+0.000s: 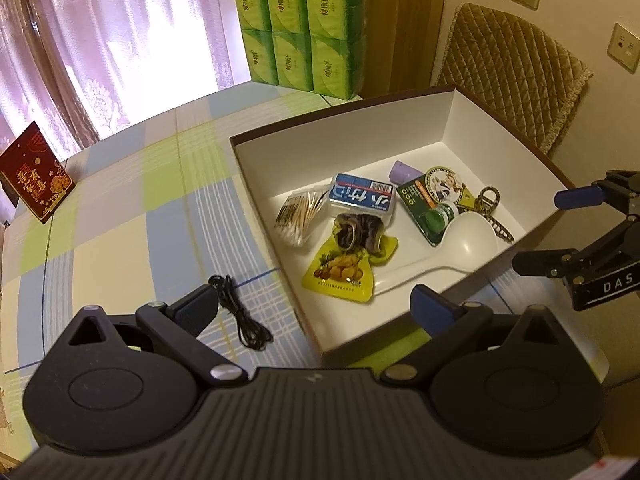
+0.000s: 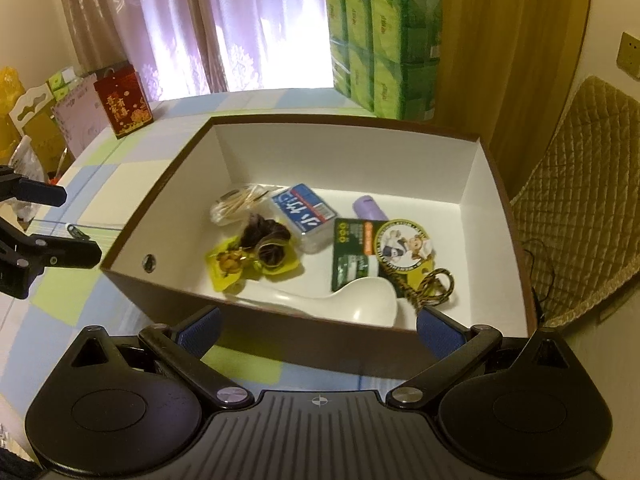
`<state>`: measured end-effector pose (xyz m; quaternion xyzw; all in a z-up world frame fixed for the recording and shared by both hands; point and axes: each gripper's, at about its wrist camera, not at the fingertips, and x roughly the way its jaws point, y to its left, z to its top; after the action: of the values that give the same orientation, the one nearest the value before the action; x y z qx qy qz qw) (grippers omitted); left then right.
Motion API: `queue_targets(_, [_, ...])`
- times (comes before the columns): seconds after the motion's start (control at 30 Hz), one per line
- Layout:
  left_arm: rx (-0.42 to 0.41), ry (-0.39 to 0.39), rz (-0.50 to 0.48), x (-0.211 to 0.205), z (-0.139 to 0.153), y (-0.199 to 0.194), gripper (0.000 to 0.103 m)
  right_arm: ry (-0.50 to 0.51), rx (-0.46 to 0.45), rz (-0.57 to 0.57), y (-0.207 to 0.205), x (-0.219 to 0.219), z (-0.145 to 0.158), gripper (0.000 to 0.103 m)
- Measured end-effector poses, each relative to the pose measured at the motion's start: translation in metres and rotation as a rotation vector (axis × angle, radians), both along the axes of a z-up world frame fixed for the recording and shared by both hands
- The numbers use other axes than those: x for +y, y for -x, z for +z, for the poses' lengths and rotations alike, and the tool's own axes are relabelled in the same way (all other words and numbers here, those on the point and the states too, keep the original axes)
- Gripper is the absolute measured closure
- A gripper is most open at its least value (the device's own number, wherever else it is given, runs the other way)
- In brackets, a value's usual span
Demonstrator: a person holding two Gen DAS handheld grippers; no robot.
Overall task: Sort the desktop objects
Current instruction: 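Withdraw both tools from the box toward the cable and lip-balm tube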
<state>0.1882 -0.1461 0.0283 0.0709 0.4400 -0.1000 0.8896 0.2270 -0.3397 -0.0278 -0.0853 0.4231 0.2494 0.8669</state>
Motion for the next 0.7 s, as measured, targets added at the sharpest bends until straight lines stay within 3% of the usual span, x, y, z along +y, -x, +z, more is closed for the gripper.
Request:
queue_targets(0.33, [0.007,0.013,0.033,0.043,-0.002,0.039,0.002,-0.037,0.033,0.074,0.046,0.047,-0.004,0.002])
queue_targets(0.5, [0.024,0.004,0.106,0.082,-0.01,0.057,0.002,-0.078,0.053,0.138,0.064,0.087,-0.009,0.002])
queue_targets(0.7, [0.034,-0.008,0.214,0.14,-0.016,0.073,0.002,-0.131,0.011,0.21,0.079,0.143,-0.005,0.002])
